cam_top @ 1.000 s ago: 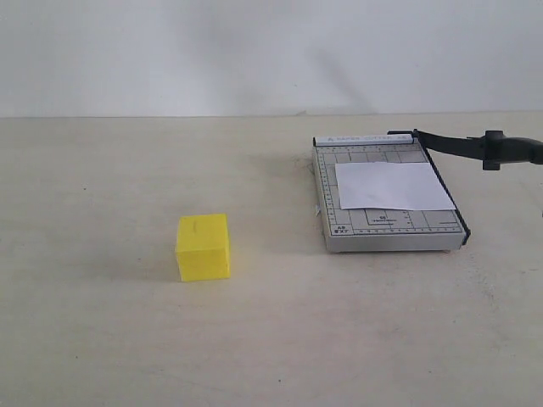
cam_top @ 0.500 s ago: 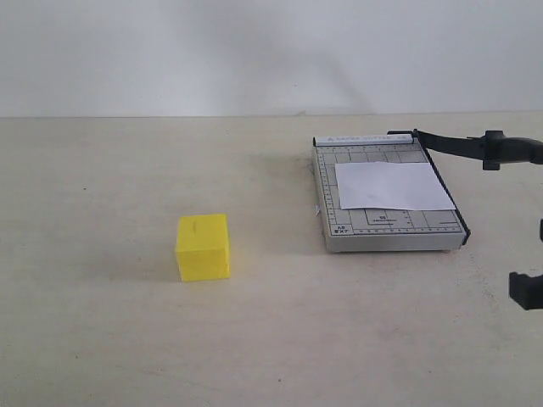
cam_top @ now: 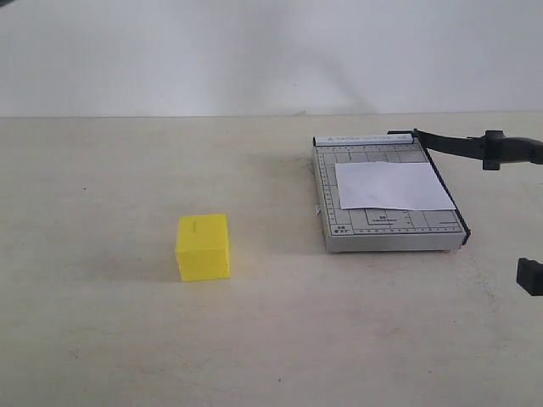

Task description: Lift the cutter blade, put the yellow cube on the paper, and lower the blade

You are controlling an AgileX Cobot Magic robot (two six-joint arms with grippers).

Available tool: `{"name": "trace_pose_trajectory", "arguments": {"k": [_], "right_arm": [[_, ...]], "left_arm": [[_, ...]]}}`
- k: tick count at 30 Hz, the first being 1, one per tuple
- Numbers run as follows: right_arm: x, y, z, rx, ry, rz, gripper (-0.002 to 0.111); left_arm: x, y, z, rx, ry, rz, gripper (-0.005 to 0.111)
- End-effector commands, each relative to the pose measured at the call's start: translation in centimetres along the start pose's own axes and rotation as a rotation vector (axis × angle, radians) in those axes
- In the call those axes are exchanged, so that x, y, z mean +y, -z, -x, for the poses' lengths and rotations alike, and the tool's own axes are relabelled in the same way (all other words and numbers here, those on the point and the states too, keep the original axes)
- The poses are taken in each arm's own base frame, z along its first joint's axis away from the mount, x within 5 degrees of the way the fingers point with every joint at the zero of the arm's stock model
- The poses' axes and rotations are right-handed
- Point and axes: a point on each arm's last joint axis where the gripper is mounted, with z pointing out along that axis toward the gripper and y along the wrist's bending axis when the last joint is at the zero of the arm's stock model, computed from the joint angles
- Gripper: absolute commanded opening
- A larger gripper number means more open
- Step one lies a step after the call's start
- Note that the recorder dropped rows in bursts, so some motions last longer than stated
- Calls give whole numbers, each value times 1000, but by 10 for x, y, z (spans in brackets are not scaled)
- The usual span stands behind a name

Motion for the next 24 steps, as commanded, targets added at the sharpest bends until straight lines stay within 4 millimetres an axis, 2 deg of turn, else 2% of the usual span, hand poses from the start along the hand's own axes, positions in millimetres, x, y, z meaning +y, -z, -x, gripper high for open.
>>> {"name": "trace_pose_trajectory", "arguments": {"k": [1,2,3,4,5,6,7,8,9,10,13,17,21,24], "right_arm": [[0,0,-2,10,4,0,0],[0,0,-2,10,4,0,0],[0,0,-2,10,4,0,0],[0,0,-2,10,4,0,0],[0,0,-2,10,12,0,0],[0,0,-2,10,25,0,0],[-1,0,-2,11,13,-8,0],[-3,0,-2,10,-36,-31,0],[-5,0,-1,5,-61,-54,0],[-9,0,0,-13,-81,-94,0],[-14,1,2,-40,-108,-151,0],[-14,1,1,-28,-102,-148,0],[-15,-8,-5,17,-78,-186,0],[-15,-22,-18,112,-96,-230,0]], "left_arm": [[-7,-79,-19,219,15,46,4],[-25,-105,-33,295,-26,89,4],[-34,-119,-43,337,-52,128,4],[-53,-145,-66,418,-112,173,4],[-61,-158,-77,450,-148,167,4],[-75,-182,-98,495,-196,100,4],[-80,-195,-110,514,-196,66,4],[-83,-220,-131,542,-173,34,4],[-82,-233,-142,551,-147,25,4],[-80,-258,-159,557,-116,13,4],[-82,-287,-176,542,-116,-49,4],[-90,-312,-192,518,-155,-188,4],[-94,-326,-211,532,-274,-308,4],[-95,-329,-215,538,-222,-314,4]]}}
